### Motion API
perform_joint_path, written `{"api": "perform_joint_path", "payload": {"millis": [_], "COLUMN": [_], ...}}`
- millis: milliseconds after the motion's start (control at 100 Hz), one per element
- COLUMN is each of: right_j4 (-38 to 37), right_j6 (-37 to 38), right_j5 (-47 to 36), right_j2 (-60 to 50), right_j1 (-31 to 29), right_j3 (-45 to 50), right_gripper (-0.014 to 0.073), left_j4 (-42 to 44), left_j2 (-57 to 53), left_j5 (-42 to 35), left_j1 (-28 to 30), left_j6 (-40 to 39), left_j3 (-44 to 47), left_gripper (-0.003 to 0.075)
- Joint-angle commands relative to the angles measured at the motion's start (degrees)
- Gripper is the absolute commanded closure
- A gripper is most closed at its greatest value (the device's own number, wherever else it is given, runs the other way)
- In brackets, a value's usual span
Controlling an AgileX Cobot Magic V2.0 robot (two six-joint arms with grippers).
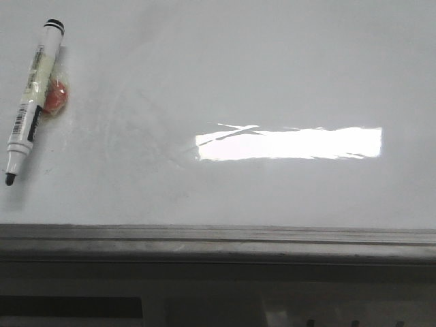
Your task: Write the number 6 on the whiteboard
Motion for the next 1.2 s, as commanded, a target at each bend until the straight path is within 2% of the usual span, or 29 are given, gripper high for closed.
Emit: {"api": "perform_joint_path", "payload": {"millis": [0, 190, 480, 820, 970, 1190], "right_j4": [0.0, 0.0, 0.0, 0.0, 0.6, 1.1], "right_j6": [-0.2, -0.2, -0.2, -0.2, -0.2, -0.3], "right_j5": [-1.1, -1.3, -12.0, -14.7, -22.9, -17.3], "right_j2": [-1.0, -1.0, -1.0, -1.0, -1.0, -0.5], "right_j1": [-0.3, -0.3, -0.3, -0.3, -0.3, -0.3], "right_j3": [0.9, 0.9, 0.9, 0.9, 0.9, 0.9], "right_gripper": [0.0657, 0.0657, 0.0657, 0.0657, 0.0657, 0.0657], "left_j4": [-0.2, -0.2, -0.3, -0.1, -0.1, -0.3], "left_j2": [-1.6, -1.6, -1.6, -1.6, -1.6, -1.6], "left_j5": [-4.4, -4.4, -7.4, -10.0, -11.4, -14.3], "left_j1": [0.0, 0.0, 0.0, 0.0, 0.0, 0.0], "left_j6": [-0.5, -0.5, -0.5, -0.5, -0.5, -0.5], "left_j3": [1.2, 1.2, 1.2, 1.2, 1.2, 1.2], "left_gripper": [0.0741, 0.0741, 0.0741, 0.0741, 0.0741, 0.0741]}}
